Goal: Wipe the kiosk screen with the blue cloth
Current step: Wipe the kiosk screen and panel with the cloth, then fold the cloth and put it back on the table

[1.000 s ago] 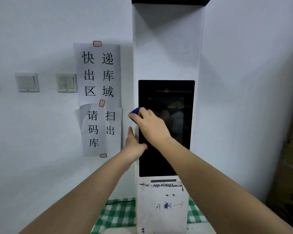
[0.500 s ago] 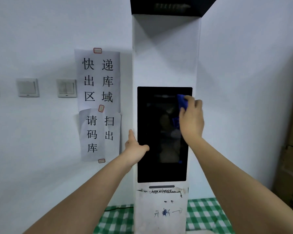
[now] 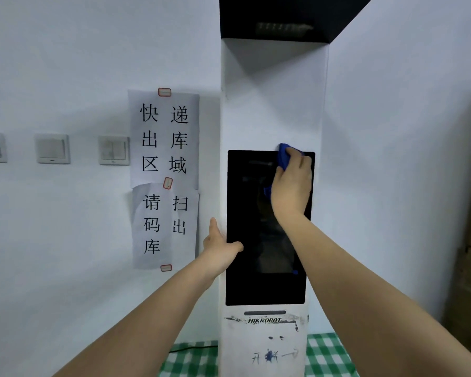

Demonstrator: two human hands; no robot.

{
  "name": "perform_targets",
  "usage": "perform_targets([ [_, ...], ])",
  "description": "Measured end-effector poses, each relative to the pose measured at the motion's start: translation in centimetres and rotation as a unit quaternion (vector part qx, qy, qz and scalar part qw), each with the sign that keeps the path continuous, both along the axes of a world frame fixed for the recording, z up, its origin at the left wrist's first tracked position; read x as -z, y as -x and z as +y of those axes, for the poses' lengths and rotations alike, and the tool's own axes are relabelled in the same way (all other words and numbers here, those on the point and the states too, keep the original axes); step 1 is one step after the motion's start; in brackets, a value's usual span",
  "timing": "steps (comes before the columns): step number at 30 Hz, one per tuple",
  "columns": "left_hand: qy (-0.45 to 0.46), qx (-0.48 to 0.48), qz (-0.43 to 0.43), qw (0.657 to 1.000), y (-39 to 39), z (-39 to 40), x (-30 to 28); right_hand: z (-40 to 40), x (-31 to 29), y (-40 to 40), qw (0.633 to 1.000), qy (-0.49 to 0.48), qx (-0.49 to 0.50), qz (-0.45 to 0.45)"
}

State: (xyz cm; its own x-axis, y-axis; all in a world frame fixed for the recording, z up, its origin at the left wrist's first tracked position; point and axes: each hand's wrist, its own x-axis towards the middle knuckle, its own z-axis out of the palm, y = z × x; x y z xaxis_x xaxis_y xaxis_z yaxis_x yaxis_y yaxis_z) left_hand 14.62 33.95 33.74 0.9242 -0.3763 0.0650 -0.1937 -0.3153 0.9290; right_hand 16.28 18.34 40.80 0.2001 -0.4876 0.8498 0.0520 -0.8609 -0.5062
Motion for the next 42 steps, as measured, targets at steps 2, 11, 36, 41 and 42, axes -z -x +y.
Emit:
perform_targets([
  [2, 0.000, 0.002, 0.001, 1.000, 0.0, 0.1, 0.3, 1.2, 0.0, -0.4, 0.999, 0.032, -0.026, 0.012],
  [11, -0.009, -0.013, 0.002, 1.000, -0.1, 0.7, 1.0, 5.3, 1.1, -2.3, 0.957, 0.226, -0.117, 0.137],
  [36, 0.193, -0.039, 0.199, 0.960, 7.5, 3.8, 5.5, 9.0, 14.3, 8.1, 0.893, -0.064, -0.282, 0.345],
  [41, 0.182, -0.028, 0.243, 0.952, 8.3, 2.9, 7.7, 8.4, 16.1, 10.9, 0.888, -0.137, -0.274, 0.341],
  [42, 0.178, -0.030, 0.244, 0.953, 8.6, 2.8, 8.2, 8.1, 16.6, 11.5, 0.892, -0.149, -0.259, 0.339],
])
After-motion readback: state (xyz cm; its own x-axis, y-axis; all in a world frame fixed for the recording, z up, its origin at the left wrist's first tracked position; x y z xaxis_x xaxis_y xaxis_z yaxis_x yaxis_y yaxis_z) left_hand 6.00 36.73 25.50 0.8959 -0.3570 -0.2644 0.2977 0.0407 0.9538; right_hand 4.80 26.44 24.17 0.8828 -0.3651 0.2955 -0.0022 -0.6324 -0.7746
